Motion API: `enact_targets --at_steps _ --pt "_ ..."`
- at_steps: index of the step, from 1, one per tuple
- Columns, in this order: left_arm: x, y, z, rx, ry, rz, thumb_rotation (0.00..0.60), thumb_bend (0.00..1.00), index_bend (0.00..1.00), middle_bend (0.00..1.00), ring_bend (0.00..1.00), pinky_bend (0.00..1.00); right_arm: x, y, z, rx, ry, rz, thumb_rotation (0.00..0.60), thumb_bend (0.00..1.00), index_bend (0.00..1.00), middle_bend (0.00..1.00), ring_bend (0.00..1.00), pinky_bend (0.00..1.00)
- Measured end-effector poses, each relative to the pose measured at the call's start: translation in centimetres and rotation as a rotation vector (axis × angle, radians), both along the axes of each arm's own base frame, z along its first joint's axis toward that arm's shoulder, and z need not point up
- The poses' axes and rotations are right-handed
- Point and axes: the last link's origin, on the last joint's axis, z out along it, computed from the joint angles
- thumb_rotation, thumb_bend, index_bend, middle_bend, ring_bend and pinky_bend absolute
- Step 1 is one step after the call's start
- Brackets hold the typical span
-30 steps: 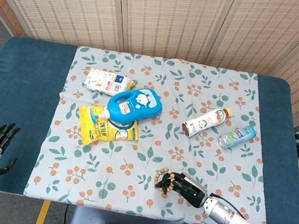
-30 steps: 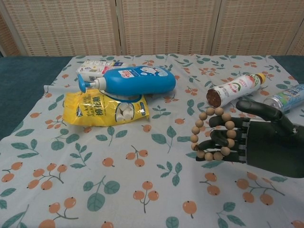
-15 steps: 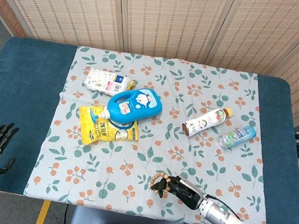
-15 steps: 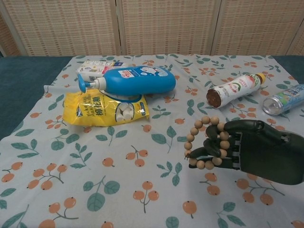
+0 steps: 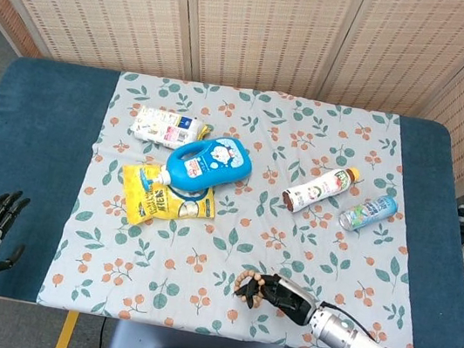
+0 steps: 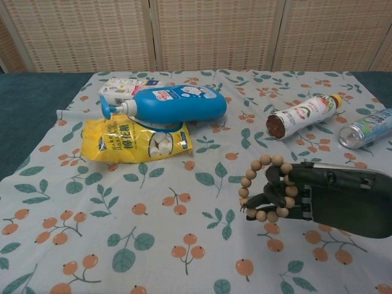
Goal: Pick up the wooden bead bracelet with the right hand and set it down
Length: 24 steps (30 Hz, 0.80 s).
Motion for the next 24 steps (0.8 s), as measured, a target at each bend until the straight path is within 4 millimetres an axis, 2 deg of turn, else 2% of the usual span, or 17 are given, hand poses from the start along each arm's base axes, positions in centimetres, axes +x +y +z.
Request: enact_targets --at_steps 4,14,20,24 --pt "0.0 0.0 0.1 0.002 -0.002 -0.002 0.600 0.41 0.00 0.00 0.00 0.15 0.2 -0.1 0.3 -0.001 0.001 0.009 0.600 1.00 0.43 0.55 0.19 0.20" --pt "0.0 -0.1 0.3 0.008 -0.007 -0.005 0.600 0.41 0.01 0.00 0.00 0.15 0.2 -0.5 0.8 -0.079 0.043 0.046 0.600 1.00 0.42 0.55 0.18 0.20" --pt "0.0 -0.1 0.4 0.010 -0.010 -0.005 0.600 0.41 0.01 0.00 0.00 0.15 -0.1 -1.3 1.2 -0.245 0.162 0.128 0.600 1.00 0.38 0.54 0.12 0.19" --pt "0.1 -0.2 0.4 0.010 -0.011 -0.006 0.600 0.41 0.02 0.00 0.00 0.15 -0.6 -2.1 1.5 -0.423 0.322 0.244 0.600 1.00 0.37 0.53 0.11 0.18"
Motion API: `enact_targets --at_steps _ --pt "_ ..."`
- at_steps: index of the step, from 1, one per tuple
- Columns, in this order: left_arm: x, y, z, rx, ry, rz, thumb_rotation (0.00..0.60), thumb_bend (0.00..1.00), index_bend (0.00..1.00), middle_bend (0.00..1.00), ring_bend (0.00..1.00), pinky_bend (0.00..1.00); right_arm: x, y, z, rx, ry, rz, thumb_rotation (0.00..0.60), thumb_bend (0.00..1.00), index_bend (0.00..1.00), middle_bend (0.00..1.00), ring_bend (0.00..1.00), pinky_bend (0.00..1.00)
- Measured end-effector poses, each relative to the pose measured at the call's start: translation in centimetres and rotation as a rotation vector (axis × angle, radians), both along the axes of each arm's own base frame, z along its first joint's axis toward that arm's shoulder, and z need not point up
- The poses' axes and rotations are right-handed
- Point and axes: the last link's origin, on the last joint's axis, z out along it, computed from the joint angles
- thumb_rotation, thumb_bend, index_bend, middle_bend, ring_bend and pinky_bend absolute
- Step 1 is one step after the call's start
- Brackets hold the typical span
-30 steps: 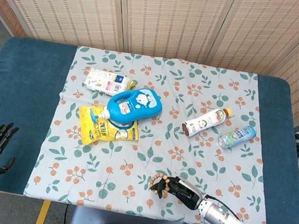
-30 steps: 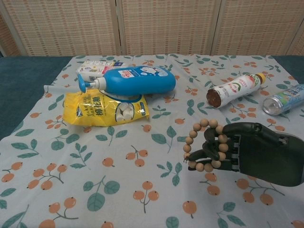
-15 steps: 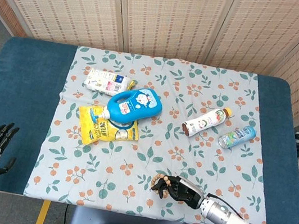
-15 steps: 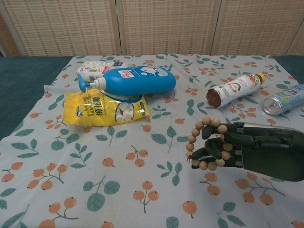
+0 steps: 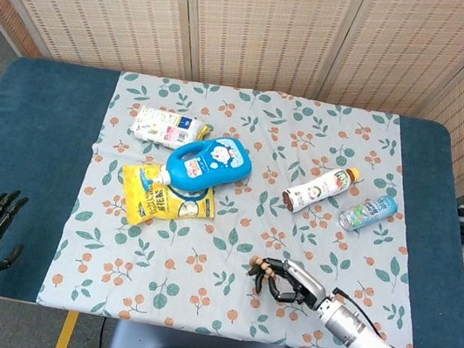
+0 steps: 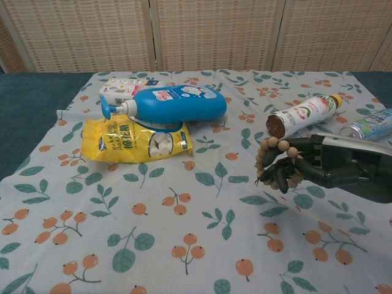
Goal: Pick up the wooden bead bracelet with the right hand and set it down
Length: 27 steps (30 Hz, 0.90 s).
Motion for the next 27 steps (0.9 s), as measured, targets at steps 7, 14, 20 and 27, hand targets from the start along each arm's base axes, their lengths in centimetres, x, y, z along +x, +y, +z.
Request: enact_targets --at_steps 7,14,20,27 --pt "0.1 -0.1 -0.1 -0.003 0.001 -0.001 0.600 0.41 0.02 0.00 0.00 0.15 -1.2 -1.6 0.5 -0.332 0.414 0.274 0.600 1.00 0.36 0.53 0.11 0.17" --pt "0.1 0.0 -0.1 -0.005 0.002 -0.002 0.600 0.41 0.02 0.00 0.00 0.15 -3.3 -3.4 0.8 -0.586 0.899 0.579 0.600 1.00 0.34 0.51 0.09 0.15" --pt "0.0 0.0 -0.1 -0.003 0.001 0.002 0.600 0.42 0.03 0.00 0.00 0.15 -5.5 -4.5 1.0 -0.656 1.189 0.761 0.600 1.00 0.17 0.38 0.00 0.02" --pt "0.0 0.1 -0.2 -0.006 0.005 0.004 0.600 0.43 0.04 0.00 0.00 0.15 -6.3 -4.2 1.6 -0.644 1.253 0.787 0.600 0.51 0.02 0.25 0.00 0.00"
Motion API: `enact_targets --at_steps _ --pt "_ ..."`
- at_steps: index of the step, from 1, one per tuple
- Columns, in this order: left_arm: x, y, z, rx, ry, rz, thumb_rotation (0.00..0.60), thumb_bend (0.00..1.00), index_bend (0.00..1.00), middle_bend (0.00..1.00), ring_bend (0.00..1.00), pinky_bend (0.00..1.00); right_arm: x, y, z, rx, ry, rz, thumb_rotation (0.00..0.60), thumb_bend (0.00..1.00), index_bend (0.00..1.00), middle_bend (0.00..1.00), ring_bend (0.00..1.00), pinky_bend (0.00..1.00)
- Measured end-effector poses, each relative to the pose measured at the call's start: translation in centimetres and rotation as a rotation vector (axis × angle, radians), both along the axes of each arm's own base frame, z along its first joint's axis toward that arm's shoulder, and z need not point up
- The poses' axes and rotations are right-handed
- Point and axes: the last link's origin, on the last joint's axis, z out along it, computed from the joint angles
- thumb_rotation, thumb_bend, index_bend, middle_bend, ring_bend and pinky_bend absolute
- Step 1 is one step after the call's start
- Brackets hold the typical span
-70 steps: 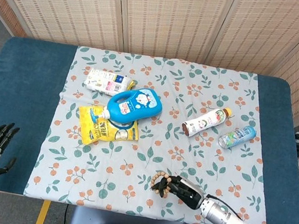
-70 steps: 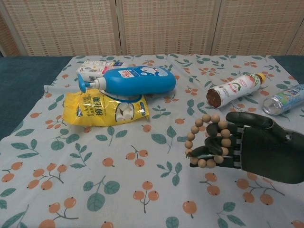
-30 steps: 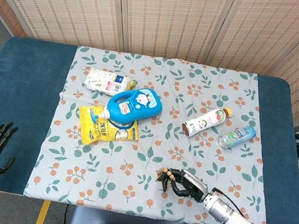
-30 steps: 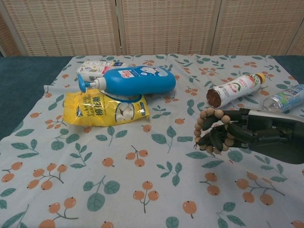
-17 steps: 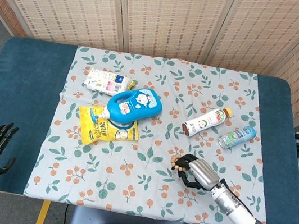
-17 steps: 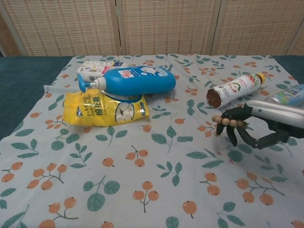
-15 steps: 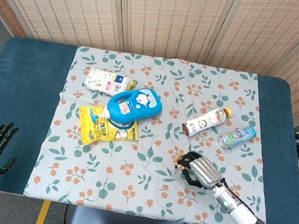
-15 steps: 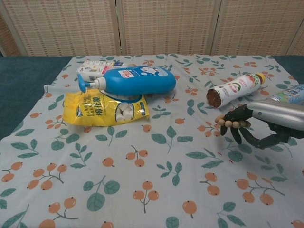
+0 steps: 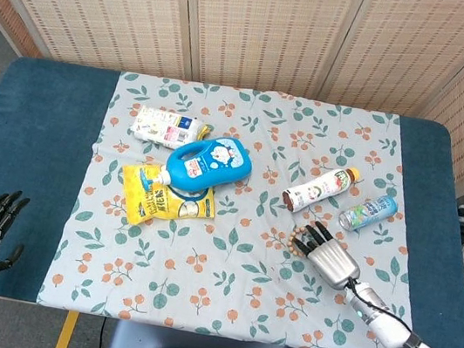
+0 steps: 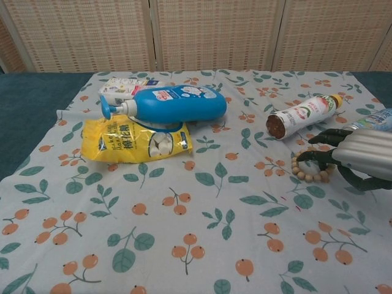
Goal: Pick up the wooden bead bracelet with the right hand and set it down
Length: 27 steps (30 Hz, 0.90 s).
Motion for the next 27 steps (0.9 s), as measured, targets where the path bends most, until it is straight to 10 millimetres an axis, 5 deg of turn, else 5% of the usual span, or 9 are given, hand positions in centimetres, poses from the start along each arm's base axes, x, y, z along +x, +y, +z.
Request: enact_targets --at_steps 3,17,27 --pt "0.0 0.0 0.0 0.002 0.001 0.001 0.600 0.43 0.04 0.00 0.00 0.15 0.0 0.3 0.5 -0.013 0.010 -0.015 0.600 0.35 0.00 0.21 0.00 0.00" --pt "0.0 0.0 -0.1 0.001 0.006 -0.002 0.600 0.43 0.04 0.00 0.00 0.15 1.4 2.9 4.3 -0.164 -0.195 -0.095 0.600 0.27 0.00 0.05 0.00 0.00" --pt "0.0 0.1 0.0 0.010 0.000 -0.010 0.600 0.42 0.00 0.00 0.00 0.15 1.3 9.8 7.7 -0.343 -0.351 -0.121 0.600 0.27 0.00 0.00 0.00 0.00"
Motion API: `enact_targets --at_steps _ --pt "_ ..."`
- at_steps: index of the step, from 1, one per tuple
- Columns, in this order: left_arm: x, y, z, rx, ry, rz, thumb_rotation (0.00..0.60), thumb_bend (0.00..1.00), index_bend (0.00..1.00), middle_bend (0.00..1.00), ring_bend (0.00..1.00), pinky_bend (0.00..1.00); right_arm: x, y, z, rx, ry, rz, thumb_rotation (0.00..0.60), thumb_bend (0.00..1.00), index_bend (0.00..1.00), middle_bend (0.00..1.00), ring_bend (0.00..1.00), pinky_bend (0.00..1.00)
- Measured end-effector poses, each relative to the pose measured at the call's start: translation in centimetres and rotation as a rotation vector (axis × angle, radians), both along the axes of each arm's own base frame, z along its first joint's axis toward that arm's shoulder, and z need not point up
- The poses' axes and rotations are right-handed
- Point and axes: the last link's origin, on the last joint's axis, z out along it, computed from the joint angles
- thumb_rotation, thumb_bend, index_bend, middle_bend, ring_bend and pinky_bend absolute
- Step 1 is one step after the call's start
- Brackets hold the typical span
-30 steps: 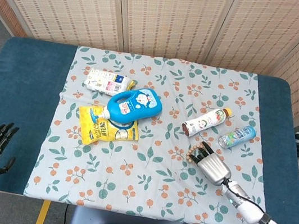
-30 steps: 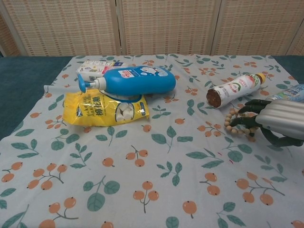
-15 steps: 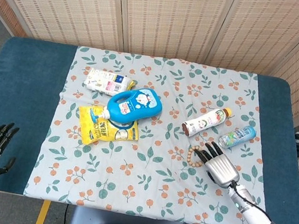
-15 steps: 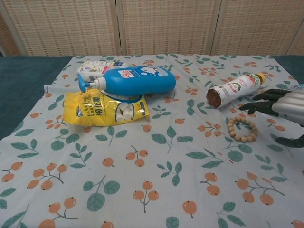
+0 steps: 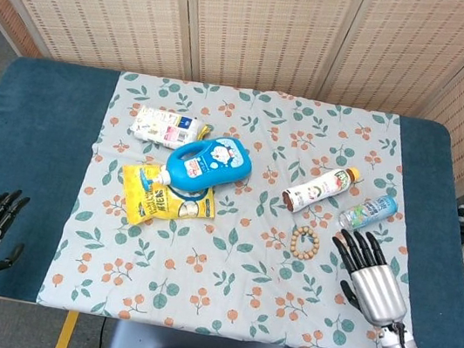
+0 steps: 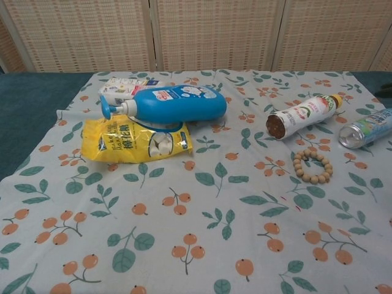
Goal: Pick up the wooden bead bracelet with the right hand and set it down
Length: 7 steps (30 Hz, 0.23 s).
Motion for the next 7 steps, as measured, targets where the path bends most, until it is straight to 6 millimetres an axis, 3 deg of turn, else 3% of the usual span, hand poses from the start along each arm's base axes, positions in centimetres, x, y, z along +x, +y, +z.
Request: enact_targets --at_steps 4,7 --pt "0.0 0.0 0.0 0.008 -0.001 -0.005 0.600 0.42 0.00 0.00 0.00 0.15 -0.7 2.3 1.0 -0.077 -0.033 -0.030 0.600 0.27 0.00 0.00 0.00 0.00" --pt "0.0 0.0 -0.1 0.010 0.000 -0.006 0.600 0.42 0.00 0.00 0.00 0.15 -1.1 2.4 1.3 -0.106 -0.044 -0.044 0.600 0.27 0.00 0.00 0.00 0.00"
